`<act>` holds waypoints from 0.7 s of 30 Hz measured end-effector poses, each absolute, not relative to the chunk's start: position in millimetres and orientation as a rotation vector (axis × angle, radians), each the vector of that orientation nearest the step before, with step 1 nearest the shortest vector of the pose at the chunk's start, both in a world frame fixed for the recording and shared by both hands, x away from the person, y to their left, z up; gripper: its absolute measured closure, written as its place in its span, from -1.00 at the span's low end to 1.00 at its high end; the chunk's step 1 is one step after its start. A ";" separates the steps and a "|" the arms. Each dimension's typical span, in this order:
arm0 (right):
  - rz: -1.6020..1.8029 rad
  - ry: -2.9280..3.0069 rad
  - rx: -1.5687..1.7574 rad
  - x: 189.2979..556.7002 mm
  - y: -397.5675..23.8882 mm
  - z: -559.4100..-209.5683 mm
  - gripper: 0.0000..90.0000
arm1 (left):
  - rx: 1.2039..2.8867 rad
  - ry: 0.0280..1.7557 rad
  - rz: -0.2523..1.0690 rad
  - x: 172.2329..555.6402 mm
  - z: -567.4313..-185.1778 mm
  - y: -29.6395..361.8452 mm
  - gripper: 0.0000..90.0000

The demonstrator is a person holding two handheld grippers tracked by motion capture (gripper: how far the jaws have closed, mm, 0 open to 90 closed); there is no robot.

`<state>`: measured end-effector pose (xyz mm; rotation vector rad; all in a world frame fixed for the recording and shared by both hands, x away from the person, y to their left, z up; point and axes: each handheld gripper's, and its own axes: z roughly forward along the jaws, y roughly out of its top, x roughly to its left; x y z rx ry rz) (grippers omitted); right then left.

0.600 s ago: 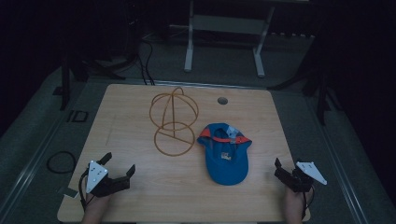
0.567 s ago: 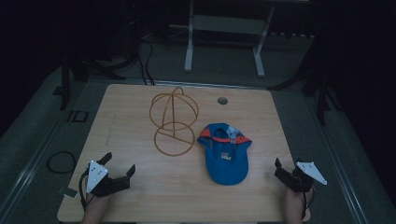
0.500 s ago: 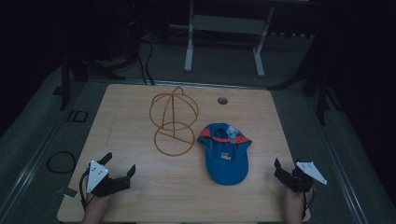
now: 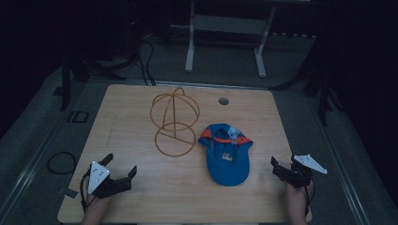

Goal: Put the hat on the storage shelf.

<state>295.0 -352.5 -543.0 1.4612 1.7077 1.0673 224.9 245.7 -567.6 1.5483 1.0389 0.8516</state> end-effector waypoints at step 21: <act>1.242 1.911 1.421 348.5 -320.6 -484.7 -0.69 | 1.596 1.021 0.755 226.7 -568.5 239.4 -0.95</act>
